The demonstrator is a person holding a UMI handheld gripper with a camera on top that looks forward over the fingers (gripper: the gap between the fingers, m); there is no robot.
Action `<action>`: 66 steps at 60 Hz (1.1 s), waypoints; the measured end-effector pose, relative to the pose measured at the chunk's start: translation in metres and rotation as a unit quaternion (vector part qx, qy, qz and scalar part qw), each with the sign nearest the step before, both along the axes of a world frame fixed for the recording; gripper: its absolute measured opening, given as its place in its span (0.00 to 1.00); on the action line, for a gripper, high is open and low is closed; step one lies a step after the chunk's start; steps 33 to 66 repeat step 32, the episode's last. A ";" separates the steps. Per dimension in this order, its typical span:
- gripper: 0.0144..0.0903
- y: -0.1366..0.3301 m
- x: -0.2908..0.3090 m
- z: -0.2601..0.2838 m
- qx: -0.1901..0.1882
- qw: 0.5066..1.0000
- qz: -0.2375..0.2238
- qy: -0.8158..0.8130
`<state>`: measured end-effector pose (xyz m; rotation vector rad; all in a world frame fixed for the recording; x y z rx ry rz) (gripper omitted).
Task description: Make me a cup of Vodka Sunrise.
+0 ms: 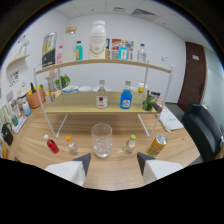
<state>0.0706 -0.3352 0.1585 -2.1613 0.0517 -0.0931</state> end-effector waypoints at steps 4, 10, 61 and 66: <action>0.95 -0.002 -0.014 0.002 -0.004 1.000 0.005 0.002; 0.94 -0.004 -0.030 0.004 -0.005 1.000 0.012 0.002; 0.94 -0.011 -0.051 -0.003 -0.022 1.000 0.015 0.012; 0.94 -0.011 -0.051 -0.003 -0.022 1.000 0.015 0.012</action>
